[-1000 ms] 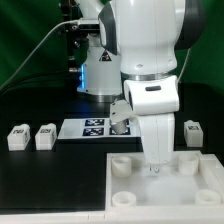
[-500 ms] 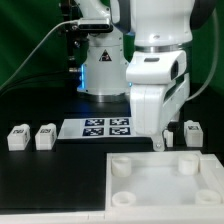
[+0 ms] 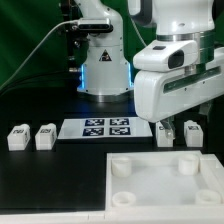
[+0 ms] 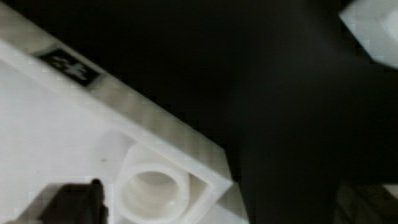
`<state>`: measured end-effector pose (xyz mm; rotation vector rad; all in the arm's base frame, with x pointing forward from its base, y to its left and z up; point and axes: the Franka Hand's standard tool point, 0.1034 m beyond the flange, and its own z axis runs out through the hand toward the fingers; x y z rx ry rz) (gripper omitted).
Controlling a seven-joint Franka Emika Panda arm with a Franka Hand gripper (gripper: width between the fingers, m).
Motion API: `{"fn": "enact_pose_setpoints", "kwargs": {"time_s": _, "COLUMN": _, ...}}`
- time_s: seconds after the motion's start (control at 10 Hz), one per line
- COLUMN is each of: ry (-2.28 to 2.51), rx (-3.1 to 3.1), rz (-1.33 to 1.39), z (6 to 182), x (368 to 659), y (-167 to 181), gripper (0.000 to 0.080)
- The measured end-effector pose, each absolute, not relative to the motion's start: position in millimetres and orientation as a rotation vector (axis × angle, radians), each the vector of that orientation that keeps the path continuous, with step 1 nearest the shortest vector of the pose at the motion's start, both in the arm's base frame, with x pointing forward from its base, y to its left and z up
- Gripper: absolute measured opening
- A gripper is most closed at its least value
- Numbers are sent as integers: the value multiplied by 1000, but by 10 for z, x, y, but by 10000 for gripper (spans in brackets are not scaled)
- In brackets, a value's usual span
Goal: Assemble one leg
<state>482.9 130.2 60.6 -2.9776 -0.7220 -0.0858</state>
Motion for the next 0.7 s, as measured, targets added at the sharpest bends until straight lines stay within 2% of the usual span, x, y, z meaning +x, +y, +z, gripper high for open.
{"fn": "enact_pose_setpoints", "kwargs": {"time_s": 0.2, "ry": -373, "rx": -3020, "rz": -71, "z": 595, "x": 4798, "y": 1360, "gripper": 648}}
{"fn": "enact_pose_setpoints", "kwargs": {"time_s": 0.4, "ry": 11, "rx": -3028, "rz": -17, "z": 544, "x": 4614, "y": 1604, "gripper": 648}}
{"fn": "enact_pose_setpoints", "kwargs": {"time_s": 0.7, "ry": 19, "rx": -3030, "rz": 26, "z": 536, "x": 4595, "y": 1608, "gripper": 648}}
